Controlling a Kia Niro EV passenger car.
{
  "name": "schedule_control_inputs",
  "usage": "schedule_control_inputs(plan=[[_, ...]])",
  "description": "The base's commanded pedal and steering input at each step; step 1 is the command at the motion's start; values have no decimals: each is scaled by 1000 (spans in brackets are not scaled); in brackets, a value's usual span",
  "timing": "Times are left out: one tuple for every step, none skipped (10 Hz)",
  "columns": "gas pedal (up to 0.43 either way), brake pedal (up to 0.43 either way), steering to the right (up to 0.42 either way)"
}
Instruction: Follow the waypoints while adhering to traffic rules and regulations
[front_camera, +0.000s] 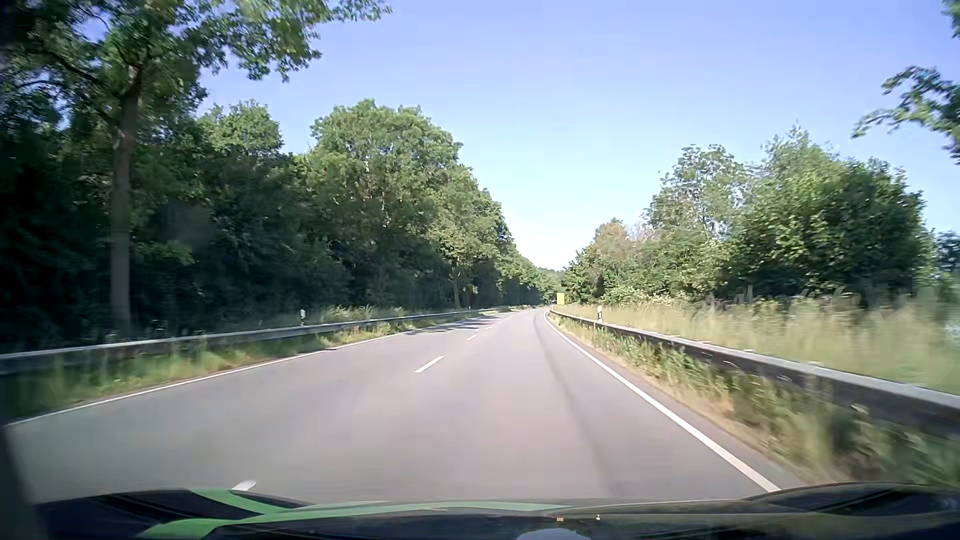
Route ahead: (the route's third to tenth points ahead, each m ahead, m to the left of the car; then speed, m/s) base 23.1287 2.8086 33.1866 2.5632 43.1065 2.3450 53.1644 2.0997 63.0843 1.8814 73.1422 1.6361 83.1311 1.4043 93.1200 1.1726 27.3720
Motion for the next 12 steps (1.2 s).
schedule_control_inputs(plan=[[240,0,2],[240,0,2],[228,0,2],[240,0,2],[248,0,2],[248,0,2],[248,0,2],[248,0,2],[240,0,2],[240,0,3],[240,0,3],[240,0,3]])
